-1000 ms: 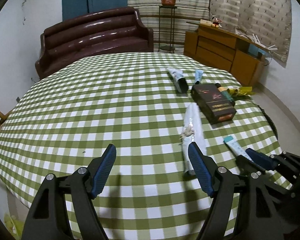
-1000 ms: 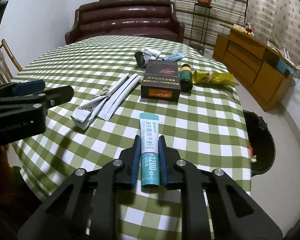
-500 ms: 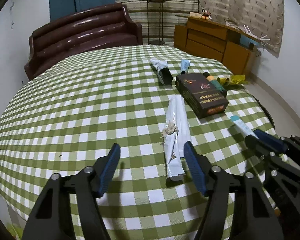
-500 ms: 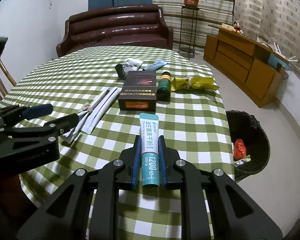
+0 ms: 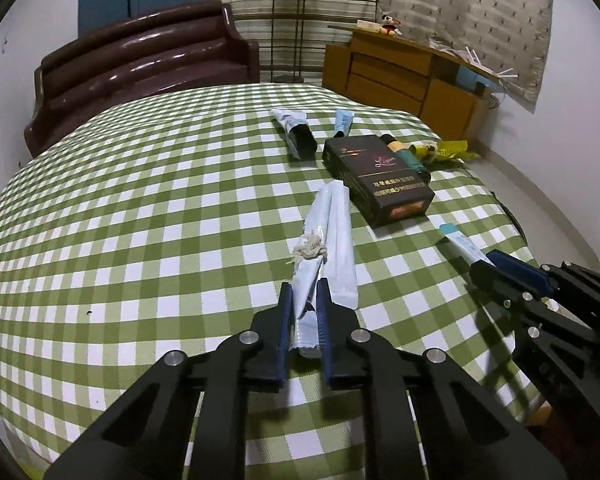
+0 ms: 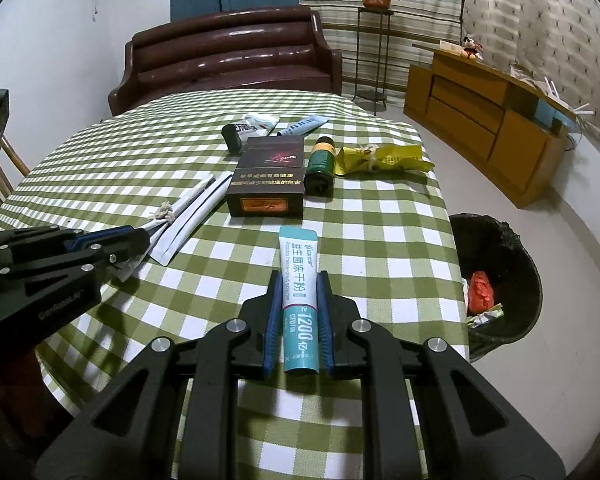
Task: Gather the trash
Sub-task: 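Carry the toothpaste tube in the right gripper while the left gripper carries the paper strip to the wastebasket, then open both grippers over the wastebasket to drop the tube and paper strip, then grasp the second white paper strip with the left gripper while the right gripper grasps the dark cigarette box, then carry the paper strip in the left gripper while the right gripper carries the cigarette box to the wastebasket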
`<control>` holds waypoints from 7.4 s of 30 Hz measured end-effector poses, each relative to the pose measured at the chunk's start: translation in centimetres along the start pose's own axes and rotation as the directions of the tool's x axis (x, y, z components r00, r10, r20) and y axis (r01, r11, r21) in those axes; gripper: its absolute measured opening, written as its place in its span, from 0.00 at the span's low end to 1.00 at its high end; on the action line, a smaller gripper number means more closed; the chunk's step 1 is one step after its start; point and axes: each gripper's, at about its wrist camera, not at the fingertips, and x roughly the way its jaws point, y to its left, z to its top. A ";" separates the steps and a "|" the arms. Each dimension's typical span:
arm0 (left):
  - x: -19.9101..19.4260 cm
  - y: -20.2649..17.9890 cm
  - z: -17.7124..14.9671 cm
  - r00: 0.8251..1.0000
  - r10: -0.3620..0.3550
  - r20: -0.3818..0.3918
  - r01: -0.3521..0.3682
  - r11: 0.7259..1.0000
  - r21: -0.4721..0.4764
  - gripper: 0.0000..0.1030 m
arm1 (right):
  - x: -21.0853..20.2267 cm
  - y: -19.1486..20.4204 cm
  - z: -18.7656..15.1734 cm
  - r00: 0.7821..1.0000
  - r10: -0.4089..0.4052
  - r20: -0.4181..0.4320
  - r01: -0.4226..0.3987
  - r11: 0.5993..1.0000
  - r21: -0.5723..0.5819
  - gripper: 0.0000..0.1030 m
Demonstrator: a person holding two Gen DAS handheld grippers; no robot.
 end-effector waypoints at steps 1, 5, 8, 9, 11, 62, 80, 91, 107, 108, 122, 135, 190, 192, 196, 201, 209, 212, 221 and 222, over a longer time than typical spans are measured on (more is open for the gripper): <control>0.0 0.0 0.0 1.000 0.001 0.000 -0.001 1.000 -0.001 0.11 | 0.0 0.0 0.0 1.000 0.000 0.000 0.000 1.000 0.000 0.17; -0.1 0.1 0.0 1.000 0.006 0.001 -0.006 1.000 -0.003 0.10 | -0.1 -0.1 0.0 1.000 0.000 0.001 0.000 1.000 0.000 0.17; -0.4 0.4 0.0 1.000 0.013 0.007 -0.013 1.000 -0.006 0.10 | -0.1 -0.1 -0.1 1.000 -0.001 0.002 0.001 1.000 0.002 0.17; -0.4 0.5 0.0 1.000 0.016 0.010 -0.016 1.000 -0.009 0.10 | -0.1 -0.2 -0.1 1.000 -0.002 0.002 0.002 1.000 0.002 0.17; -0.7 0.7 0.0 1.000 0.021 0.018 -0.020 1.000 -0.016 0.09 | -0.1 -0.3 -0.1 1.000 -0.002 0.002 0.002 1.000 0.005 0.17; 4.3 -16.1 10.0 0.979 -0.175 0.106 0.157 0.975 0.158 0.09 | -1.4 -19.2 2.9 0.929 -0.362 0.073 0.321 0.891 0.320 0.17; 8.8 -21.3 11.6 0.986 -0.160 0.048 0.146 0.964 0.220 0.10 | 0.5 -23.6 2.8 0.926 -0.374 0.048 0.333 0.872 0.360 0.17; 10.8 -22.9 12.3 0.991 -0.136 0.006 0.131 0.960 0.248 0.10 | 2.0 -25.4 3.1 0.929 -0.369 0.031 0.332 0.867 0.372 0.17; 11.3 -23.6 13.3 0.992 -0.124 -0.002 0.120 0.962 0.243 0.46 | 3.6 -27.2 2.5 0.927 -0.375 0.010 0.339 0.847 0.410 0.34; 11.2 -23.6 13.4 0.992 -0.124 0.000 0.120 0.963 0.242 0.46 | 3.6 -27.3 2.6 0.927 -0.376 0.010 0.339 0.847 0.409 0.37; 7.9 -20.2 12.4 0.992 -0.121 0.027 0.113 0.973 0.200 0.52 | 1.5 -24.3 2.1 0.930 -0.367 0.025 0.330 0.861 0.387 0.66; 3.6 -12.0 8.8 0.999 -0.030 0.032 0.026 0.991 0.132 0.58 | 0.6 -18.3 2.1 0.963 -0.268 0.016 0.247 0.907 0.341 0.73; 2.1 5.7 4.5 0.991 0.137 -0.001 -0.137 0.990 -0.039 0.17 | 4.6 0.3 6.9 1.000 0.007 -0.018 -0.006 0.998 0.056 0.73; 2.0 6.5 4.5 0.990 0.142 0.000 -0.141 0.989 -0.052 0.17 | 5.2 0.7 7.1 0.999 0.007 -0.033 -0.006 0.999 0.052 0.73; 1.9 7.7 4.4 0.989 0.146 -0.001 -0.146 0.987 -0.069 0.17 | 6.2 1.1 7.3 0.998 0.001 -0.062 0.002 0.999 0.042 0.73; 1.8 9.0 4.2 0.989 0.148 -0.005 -0.148 0.985 -0.091 0.17 | 6.9 1.7 7.6 0.997 -0.013 -0.082 0.015 1.000 0.022 0.73; 1.8 10.1 4.3 0.989 0.146 -0.004 -0.146 0.983 -0.115 0.17 | 8.4 2.4 7.8 0.991 -0.028 -0.130 0.028 1.000 0.003 0.52; 1.7 10.2 4.2 0.990 0.144 -0.003 -0.143 0.983 -0.118 0.17 | 8.3 2.5 7.7 0.992 -0.028 -0.126 0.029 1.000 0.000 0.52; 1.5 9.6 4.4 0.991 0.133 0.000 -0.132 0.984 -0.120 0.17 | 5.6 2.9 7.3 0.998 -0.039 -0.045 0.038 0.999 -0.028 0.51; 1.4 9.4 4.4 0.992 0.130 0.004 -0.128 0.984 -0.120 0.17 | 5.2 2.7 7.3 0.998 -0.043 -0.036 0.041 0.999 -0.030 0.51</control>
